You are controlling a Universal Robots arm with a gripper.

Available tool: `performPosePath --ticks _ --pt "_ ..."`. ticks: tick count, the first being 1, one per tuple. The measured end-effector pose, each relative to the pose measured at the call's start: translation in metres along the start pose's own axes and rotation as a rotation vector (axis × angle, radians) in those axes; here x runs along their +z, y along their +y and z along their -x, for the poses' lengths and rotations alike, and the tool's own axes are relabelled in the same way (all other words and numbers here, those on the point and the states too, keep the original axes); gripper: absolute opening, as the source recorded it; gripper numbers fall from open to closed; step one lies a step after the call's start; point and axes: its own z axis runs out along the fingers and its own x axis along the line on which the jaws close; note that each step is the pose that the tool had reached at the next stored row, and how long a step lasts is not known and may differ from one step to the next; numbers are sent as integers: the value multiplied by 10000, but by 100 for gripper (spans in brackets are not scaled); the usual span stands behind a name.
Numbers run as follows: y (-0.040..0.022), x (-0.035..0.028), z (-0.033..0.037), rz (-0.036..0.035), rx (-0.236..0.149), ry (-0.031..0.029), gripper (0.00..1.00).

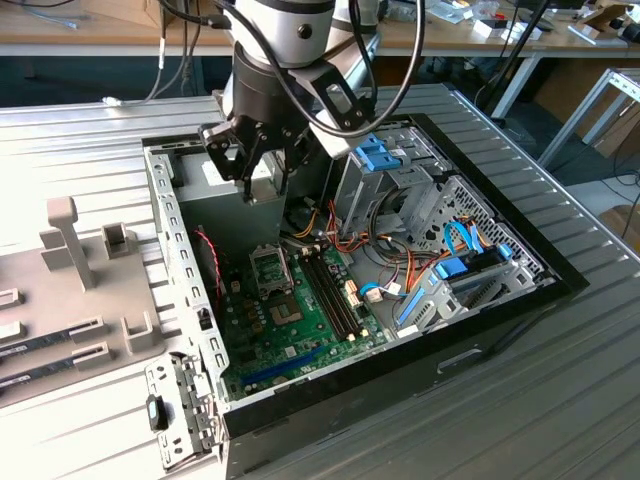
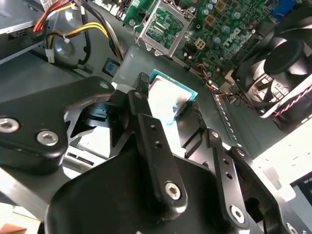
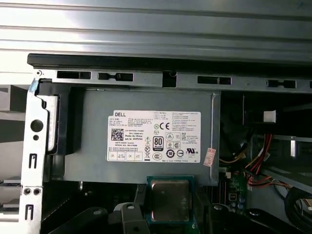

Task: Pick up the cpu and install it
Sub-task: 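Pick up the cpu and move it towards the insertion slot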

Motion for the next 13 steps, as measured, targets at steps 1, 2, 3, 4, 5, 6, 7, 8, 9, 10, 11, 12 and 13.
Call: performPosePath --ticks 1,2,3,4,5,6,7,8,9,10,11,12,13 --pt "-3 4 7 1 0 -1 47" --pt "-7 9 19 0 -1 -1 47" --pt "-9 12 25 0 0 -1 47" --pt "-12 17 34 0 0 -1 47" --pt "-16 25 50 -1 0 -1 47" --pt "-21 33 69 -2 0 -1 47" --pt "-22 36 76 -2 -1 -1 47" --pt "-24 40 84 -2 0 -1 47" --pt "-26 44 93 -4 -1 0 47" --pt "-28 47 100 -5 0 0 47" --pt "-30 51 111 -8 0 1 47" --pt "-31 55 119 -7 0 1 47" --pt "-34 60 131 -9 0 2 47"
